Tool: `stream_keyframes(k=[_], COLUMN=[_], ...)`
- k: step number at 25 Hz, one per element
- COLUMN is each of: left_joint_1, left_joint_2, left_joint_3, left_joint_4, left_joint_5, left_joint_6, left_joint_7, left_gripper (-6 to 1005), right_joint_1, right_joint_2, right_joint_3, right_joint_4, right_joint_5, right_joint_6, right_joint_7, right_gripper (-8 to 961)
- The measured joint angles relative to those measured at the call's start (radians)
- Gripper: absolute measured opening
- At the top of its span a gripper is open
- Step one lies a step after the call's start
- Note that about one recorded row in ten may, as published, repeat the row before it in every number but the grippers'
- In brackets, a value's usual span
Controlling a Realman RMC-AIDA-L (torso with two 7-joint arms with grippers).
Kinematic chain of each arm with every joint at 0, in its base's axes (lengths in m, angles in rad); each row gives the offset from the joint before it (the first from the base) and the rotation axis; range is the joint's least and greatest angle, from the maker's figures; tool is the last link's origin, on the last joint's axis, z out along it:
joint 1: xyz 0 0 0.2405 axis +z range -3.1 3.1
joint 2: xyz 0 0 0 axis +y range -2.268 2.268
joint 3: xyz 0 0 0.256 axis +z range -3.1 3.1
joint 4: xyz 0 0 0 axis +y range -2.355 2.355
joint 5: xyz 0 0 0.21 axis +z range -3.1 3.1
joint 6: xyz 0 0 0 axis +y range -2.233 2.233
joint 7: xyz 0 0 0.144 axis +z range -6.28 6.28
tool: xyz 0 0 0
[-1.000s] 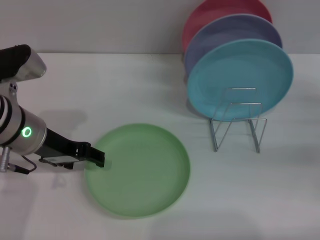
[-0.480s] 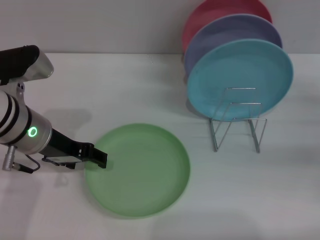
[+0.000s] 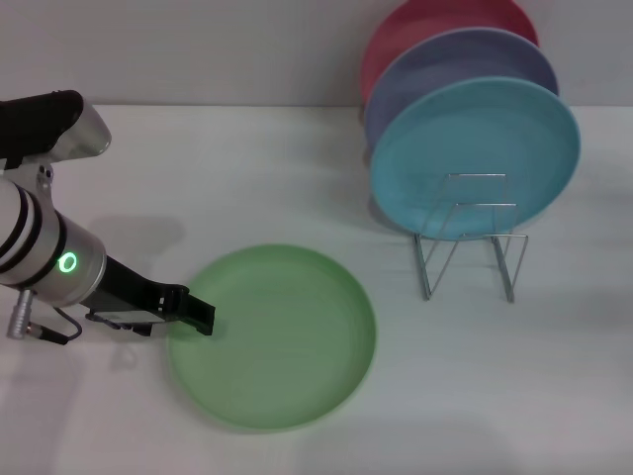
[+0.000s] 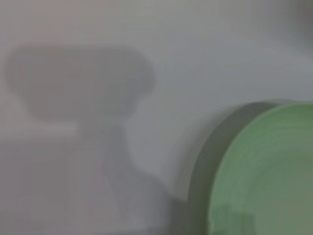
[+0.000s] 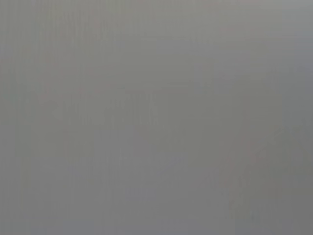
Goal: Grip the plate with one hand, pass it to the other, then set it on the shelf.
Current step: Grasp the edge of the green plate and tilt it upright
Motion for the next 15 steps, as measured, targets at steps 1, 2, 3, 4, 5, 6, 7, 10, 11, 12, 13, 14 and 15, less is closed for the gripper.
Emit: stream_keyframes(k=[1,2,3,4,5,6,7,10,11,12,13,14,15], left_joint_1=[0.0,0.0,0.0,0.0,0.0,0.0,0.0,0.0,0.0,0.0,0.0,0.0,0.0], left_joint_2=[0.0,0.0,0.0,0.0,0.0,0.0,0.0,0.0,0.0,0.0,0.0,0.0,0.0], left_joint_3=[0.003,0.003,0.003,0.007,0.011,0.014,0.016,0.019,0.019,0.02,0.02,0.02,0.02], left_joint_4=[0.0,0.0,0.0,0.0,0.0,0.0,0.0,0.0,0.0,0.0,0.0,0.0,0.0], left_joint_5=[0.0,0.0,0.0,0.0,-0.002,-0.003,-0.003,-0.003,-0.003,-0.003,-0.003,-0.002,-0.002], left_joint_6=[0.001,0.001,0.001,0.001,0.002,0.002,0.002,0.003,0.003,0.004,0.005,0.005,0.006], left_joint_7=[0.0,0.0,0.0,-0.001,-0.003,-0.003,-0.004,-0.004,-0.004,-0.004,-0.004,-0.004,-0.004], left_gripper=[810,811,811,811,809,808,806,802,800,799,797,796,794], right_joint_1=[0.0,-0.001,-0.001,-0.001,-0.002,-0.002,-0.003,-0.005,-0.006,-0.007,-0.008,-0.009,-0.009], right_joint_2=[0.0,0.0,0.0,0.0,0.001,0.001,0.001,0.002,0.002,0.003,0.003,0.004,0.004], right_joint_3=[0.0,0.0,0.0,0.0,0.0,0.0,0.0,0.0,0.0,0.0,0.0,0.0,0.0], right_joint_4=[0.0,0.0,0.0,0.0,0.0,0.0,0.0,0.0,0.0,0.0,0.0,0.0,0.0], right_joint_5=[0.0,0.0,0.0,0.0,0.0,0.001,0.001,0.001,0.001,0.001,0.001,0.001,0.001], right_joint_6=[0.0,0.0,0.0,0.0,0.0,0.0,0.0,-0.006,-0.01,-0.015,-0.019,-0.023,-0.023], right_joint_7=[0.001,0.002,0.003,0.003,0.004,0.004,0.004,0.005,0.005,0.005,0.005,0.006,0.006], right_gripper=[708,708,708,708,709,709,709,709,709,709,709,709,709])
